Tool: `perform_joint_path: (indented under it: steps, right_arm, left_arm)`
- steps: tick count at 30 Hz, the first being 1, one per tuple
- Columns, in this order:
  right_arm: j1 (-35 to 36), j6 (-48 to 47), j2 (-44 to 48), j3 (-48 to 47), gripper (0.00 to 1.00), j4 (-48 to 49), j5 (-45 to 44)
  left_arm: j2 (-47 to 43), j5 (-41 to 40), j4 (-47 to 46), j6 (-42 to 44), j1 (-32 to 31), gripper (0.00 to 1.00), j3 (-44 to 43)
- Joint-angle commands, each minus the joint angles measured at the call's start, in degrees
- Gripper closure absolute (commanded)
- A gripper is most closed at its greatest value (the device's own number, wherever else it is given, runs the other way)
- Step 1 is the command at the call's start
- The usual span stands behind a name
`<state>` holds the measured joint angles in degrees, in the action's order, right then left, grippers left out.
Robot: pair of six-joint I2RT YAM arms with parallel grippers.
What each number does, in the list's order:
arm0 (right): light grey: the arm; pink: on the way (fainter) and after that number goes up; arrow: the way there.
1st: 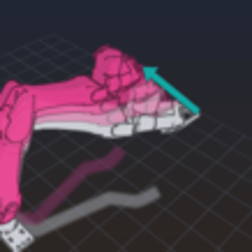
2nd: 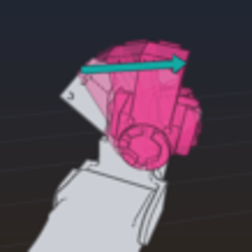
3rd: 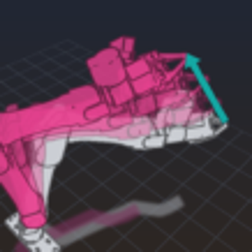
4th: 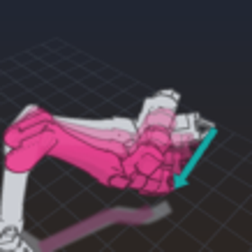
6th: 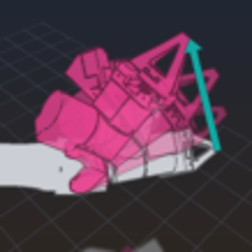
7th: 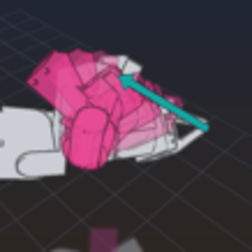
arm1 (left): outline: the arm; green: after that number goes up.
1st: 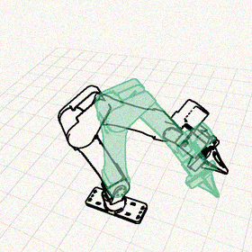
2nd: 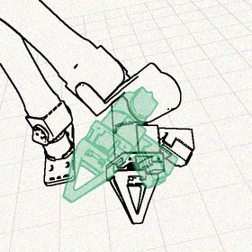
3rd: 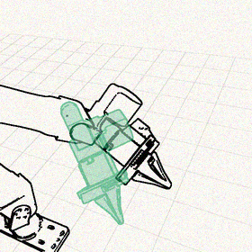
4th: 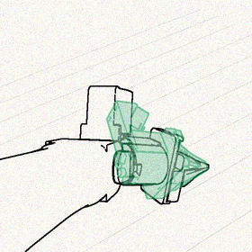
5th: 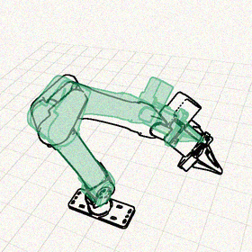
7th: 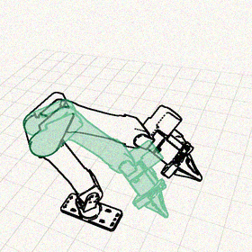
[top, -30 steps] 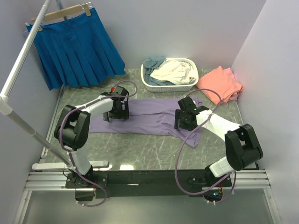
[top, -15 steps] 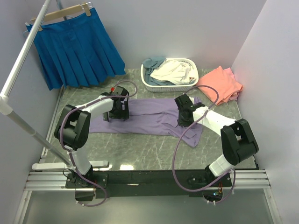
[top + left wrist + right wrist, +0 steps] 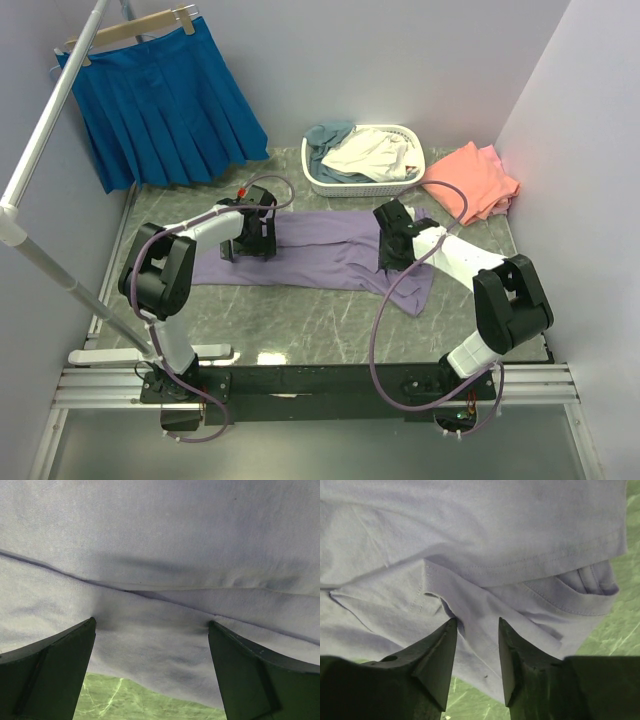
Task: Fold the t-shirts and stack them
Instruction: Fold the tshirt
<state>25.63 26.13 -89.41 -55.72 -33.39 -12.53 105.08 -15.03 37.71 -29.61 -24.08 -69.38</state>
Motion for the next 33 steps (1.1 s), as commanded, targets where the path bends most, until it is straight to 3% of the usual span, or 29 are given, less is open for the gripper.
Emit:
perform_joint_path:
  steps: [1,11,14,20,23,24,25,33]
  right_arm:
    - [1.1,0.6,0.9,-1.8,0.53,-0.5,0.2]
    - [4.3,2.3,-2.2,-2.6,0.53,-0.4,-1.8]
    - [4.4,2.9,-3.1,-2.5,0.61,-0.7,-3.8]
    - [4.5,4.3,-4.6,-1.8,0.6,-1.9,-7.1]
    - [4.4,4.5,-3.7,-1.1,0.74,-1.4,-7.6]
    - [4.4,4.5,-3.4,-1.2,0.89,-1.4,-7.8]
    - [4.4,4.4,-3.1,-1.4,0.98,-1.3,-7.8]
    - [4.3,-0.1,-3.6,-9.7,1.0,-5.3,-10.6]
  left_arm:
    - [0.7,-1.0,-0.5,0.1,-0.1,0.01,0.0]
    - [1.3,-1.1,-0.4,0.2,-0.4,0.0,0.0]
    - [1.4,-1.3,-0.3,0.2,-0.5,0.01,0.0]
    - [2.0,-1.8,0.1,0.2,-0.7,0.01,0.0]
    - [2.1,-1.9,0.1,0.2,-0.8,0.0,0.0]
    - [2.2,-2.1,0.3,0.2,-0.8,0.01,0.0]
    - [2.2,-2.2,0.3,0.2,-1.0,0.01,0.0]
    - [2.3,-2.6,0.5,0.4,-1.1,0.01,0.0]
